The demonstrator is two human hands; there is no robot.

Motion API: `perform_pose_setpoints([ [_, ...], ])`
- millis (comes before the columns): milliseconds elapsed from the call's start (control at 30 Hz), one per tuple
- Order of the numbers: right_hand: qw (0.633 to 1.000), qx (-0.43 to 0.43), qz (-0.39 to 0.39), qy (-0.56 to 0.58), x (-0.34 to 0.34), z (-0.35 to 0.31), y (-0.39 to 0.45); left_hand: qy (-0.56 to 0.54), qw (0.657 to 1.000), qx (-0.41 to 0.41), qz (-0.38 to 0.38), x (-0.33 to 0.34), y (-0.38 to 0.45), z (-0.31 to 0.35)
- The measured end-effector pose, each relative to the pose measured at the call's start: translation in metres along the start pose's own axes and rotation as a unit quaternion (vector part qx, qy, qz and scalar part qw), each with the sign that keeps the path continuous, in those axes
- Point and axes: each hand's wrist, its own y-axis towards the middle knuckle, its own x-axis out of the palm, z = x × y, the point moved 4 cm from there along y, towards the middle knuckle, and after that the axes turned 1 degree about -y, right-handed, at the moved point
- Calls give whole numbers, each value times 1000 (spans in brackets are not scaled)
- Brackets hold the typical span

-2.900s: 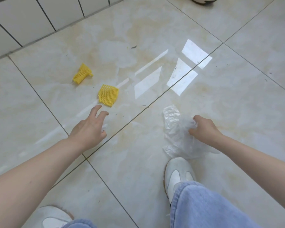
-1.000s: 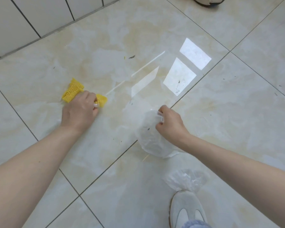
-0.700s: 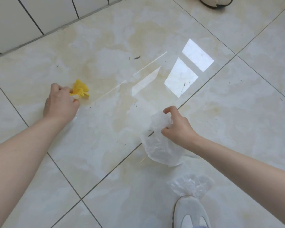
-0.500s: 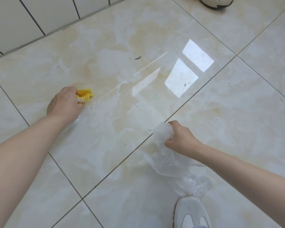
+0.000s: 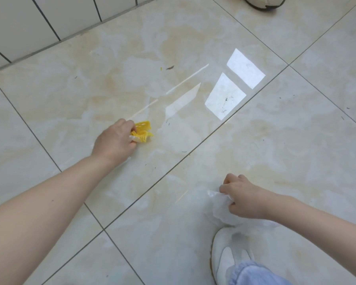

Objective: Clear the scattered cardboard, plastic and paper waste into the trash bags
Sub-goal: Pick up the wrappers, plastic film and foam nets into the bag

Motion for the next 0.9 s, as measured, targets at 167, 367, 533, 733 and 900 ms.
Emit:
perform_pose_setpoints([
  [167,998,-36,42,-36,25,-9,-11,-8,999,31,-22,8,-35,18],
  [367,996,-43,73,10,45,-12,-10,-17,999,17,-35,13,-78,20],
  [533,992,-49,108,38,29,-20,-8,-24,999,13,-31,2,-109,17],
  [733,965,-69,219,129,-41,-63,-8,-52,998,-47,-4,-23,-141,-9],
  [900,939,-113,233,226,-88,-145,-8,-81,989,-126,18,-55,-164,-46],
])
